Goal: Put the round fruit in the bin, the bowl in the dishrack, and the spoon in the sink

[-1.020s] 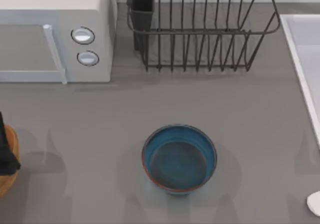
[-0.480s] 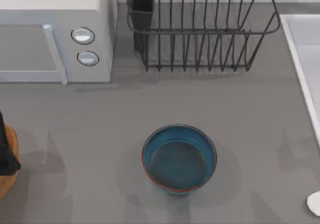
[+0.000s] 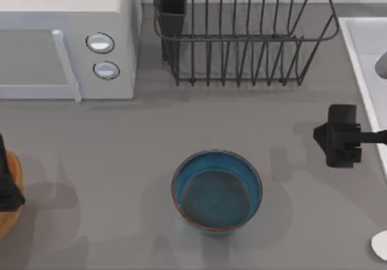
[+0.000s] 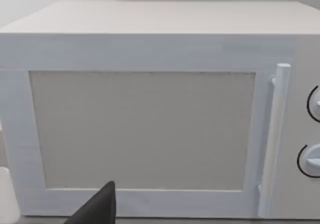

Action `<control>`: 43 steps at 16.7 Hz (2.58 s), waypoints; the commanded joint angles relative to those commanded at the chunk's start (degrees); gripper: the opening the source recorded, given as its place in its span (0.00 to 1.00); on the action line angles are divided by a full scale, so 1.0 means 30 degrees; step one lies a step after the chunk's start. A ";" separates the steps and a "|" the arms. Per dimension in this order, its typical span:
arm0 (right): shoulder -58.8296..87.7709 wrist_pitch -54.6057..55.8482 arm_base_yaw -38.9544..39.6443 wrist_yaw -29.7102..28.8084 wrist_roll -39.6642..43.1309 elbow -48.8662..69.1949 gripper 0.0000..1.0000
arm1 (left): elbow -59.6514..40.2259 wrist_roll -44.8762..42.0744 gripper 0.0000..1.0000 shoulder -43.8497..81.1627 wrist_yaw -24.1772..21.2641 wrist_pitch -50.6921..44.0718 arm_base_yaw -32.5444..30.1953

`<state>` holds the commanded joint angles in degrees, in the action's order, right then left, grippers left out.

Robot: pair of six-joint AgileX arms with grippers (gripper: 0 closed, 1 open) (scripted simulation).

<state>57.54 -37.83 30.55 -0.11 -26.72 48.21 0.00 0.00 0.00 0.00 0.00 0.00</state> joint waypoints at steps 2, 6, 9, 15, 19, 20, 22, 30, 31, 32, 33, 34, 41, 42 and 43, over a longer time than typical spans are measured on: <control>0.4100 -0.2524 0.1192 0.0059 -0.1345 0.3015 1.00 | 0.0000 0.0000 1.00 0.0000 0.0000 0.0000 0.0000; 1.0891 -0.6900 0.2620 0.0143 -0.3286 0.8370 1.00 | 0.0000 0.0000 1.00 0.0000 0.0000 0.0000 0.0000; 1.4451 -0.9327 0.3007 0.0114 -0.4122 1.1532 1.00 | 0.0000 0.0000 1.00 0.0000 0.0000 0.0000 0.0000; 1.7200 -1.1187 0.3061 0.0016 -0.4630 1.4106 1.00 | 0.0000 0.0000 1.00 0.0000 0.0000 0.0000 0.0000; 1.7169 -1.1085 0.2989 0.0025 -0.4609 1.4000 1.00 | 0.0000 0.0000 1.00 0.0000 0.0000 0.0000 0.0000; 1.7241 -1.0839 0.3000 0.0021 -0.4599 1.3780 1.00 | 0.0000 0.0000 1.00 0.0000 0.0000 0.0000 0.0000; 1.7533 -0.9775 0.3022 0.0013 -0.4594 1.2955 1.00 | 0.0000 0.0000 1.00 0.0000 0.0000 0.0000 0.0000; 1.9139 -0.4143 0.3113 0.0004 -0.4711 0.9007 1.00 | 0.0000 0.0000 1.00 0.0000 0.0000 0.0000 0.0000; 1.9149 -0.4110 0.3114 0.0004 -0.4711 0.8977 1.00 | 0.0000 0.0000 1.00 0.0000 0.0000 0.0000 0.0000; 1.9149 -0.4110 0.3114 0.0004 -0.4711 0.8977 1.00 | 0.0000 0.0000 1.00 0.0000 0.0000 0.0000 0.0000; 1.9149 -0.4110 0.3114 0.0004 -0.4711 0.8977 1.00 | 0.0000 0.0000 1.00 0.0000 0.0000 0.0000 0.0000; 1.9149 -0.4110 0.3114 0.0004 -0.4711 0.8977 1.00 | 0.0000 0.0000 1.00 0.0000 0.0000 0.0000 0.0000; 1.9149 -0.4110 0.3114 0.0004 -0.4711 0.8977 0.47 | 0.0000 0.0000 1.00 0.0000 0.0000 0.0000 0.0000; 1.9149 -0.4110 0.3114 0.0004 -0.4711 0.8977 0.40 | 0.0000 0.0000 1.00 0.0000 0.0000 0.0000 0.0000; 1.9149 -0.4110 0.3114 0.0004 -0.4711 0.8977 0.32 | 0.0000 0.0000 1.00 0.0000 0.0000 0.0000 0.0000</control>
<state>114.99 -50.16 39.89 -0.10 -40.85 75.14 0.00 0.00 0.00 0.00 0.00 0.00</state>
